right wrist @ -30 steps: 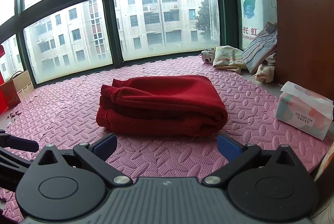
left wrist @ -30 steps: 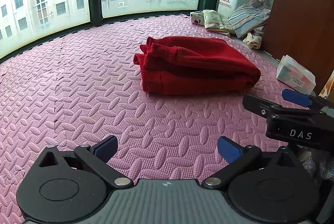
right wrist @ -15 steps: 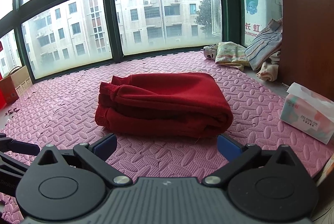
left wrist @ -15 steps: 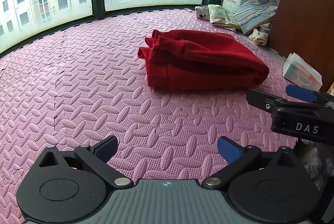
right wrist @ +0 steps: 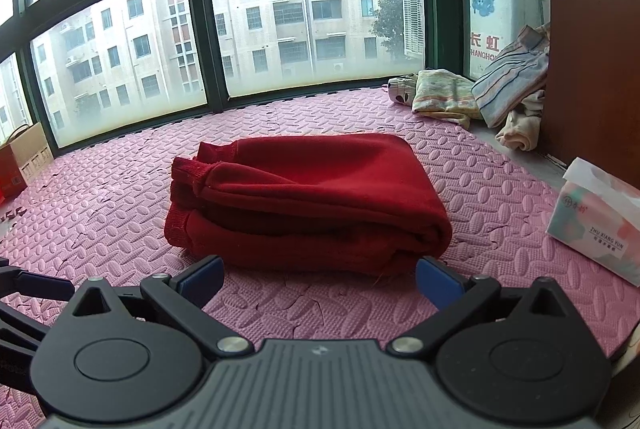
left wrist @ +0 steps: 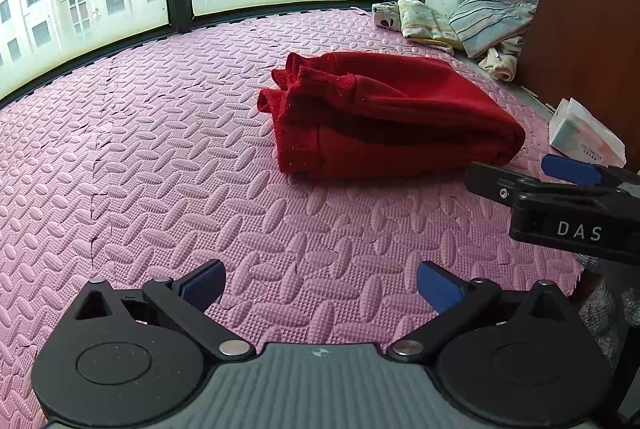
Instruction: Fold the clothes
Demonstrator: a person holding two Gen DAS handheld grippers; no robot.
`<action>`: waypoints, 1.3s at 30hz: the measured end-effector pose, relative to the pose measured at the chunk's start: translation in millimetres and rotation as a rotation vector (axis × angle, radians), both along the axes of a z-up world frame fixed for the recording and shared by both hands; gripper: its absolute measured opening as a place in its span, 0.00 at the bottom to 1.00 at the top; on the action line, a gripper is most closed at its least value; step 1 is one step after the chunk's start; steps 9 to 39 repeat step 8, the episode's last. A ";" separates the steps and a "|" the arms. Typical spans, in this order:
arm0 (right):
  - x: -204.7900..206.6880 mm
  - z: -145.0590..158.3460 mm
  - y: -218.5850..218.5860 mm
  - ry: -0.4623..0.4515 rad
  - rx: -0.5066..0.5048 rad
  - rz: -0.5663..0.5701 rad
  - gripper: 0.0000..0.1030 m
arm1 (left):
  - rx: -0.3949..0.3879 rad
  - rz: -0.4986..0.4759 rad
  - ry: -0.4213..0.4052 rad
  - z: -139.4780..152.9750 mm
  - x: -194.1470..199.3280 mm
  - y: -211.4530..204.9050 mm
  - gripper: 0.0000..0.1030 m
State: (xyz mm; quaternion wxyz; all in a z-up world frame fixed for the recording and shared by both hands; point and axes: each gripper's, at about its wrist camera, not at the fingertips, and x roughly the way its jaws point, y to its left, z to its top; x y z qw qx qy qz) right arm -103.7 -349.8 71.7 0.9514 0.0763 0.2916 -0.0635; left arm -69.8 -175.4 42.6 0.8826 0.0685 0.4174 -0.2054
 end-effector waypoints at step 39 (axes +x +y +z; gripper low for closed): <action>11.8 -5.8 -9.5 0.010 0.020 -0.008 1.00 | 0.010 -0.003 -0.008 -2.4 10.0 -9.0 1.00</action>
